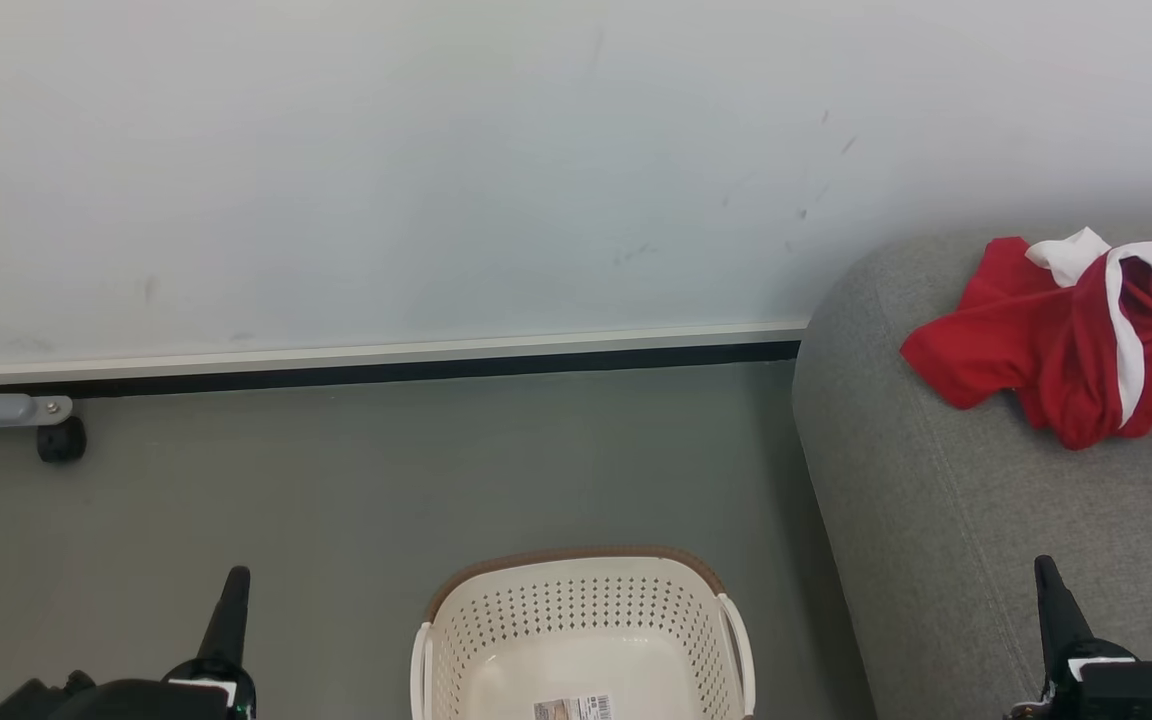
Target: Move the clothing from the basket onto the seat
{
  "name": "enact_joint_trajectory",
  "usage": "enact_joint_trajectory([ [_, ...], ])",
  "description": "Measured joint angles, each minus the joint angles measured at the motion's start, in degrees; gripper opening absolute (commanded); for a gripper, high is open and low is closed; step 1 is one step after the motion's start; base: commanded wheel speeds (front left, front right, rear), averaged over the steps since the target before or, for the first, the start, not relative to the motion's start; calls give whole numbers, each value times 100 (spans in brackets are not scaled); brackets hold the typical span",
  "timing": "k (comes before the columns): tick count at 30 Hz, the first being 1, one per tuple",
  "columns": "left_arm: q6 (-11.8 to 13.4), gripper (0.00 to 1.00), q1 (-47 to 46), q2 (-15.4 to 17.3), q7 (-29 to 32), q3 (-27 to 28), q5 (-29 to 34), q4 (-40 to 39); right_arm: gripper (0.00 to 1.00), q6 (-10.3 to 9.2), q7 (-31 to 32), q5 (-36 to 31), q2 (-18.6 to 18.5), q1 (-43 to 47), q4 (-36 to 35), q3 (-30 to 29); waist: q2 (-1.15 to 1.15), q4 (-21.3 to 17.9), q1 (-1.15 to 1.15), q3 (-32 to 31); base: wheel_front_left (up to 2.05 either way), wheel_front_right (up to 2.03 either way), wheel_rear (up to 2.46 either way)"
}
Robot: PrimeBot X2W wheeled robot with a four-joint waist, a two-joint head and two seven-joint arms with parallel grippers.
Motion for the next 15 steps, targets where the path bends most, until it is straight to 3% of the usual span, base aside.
enact_joint_trajectory([
  [15,-196,0,-201,-100,258,219,-956,60,0,189,270,1057,66,-182,157,-212,0,-35,0,28,0,0,0],
])
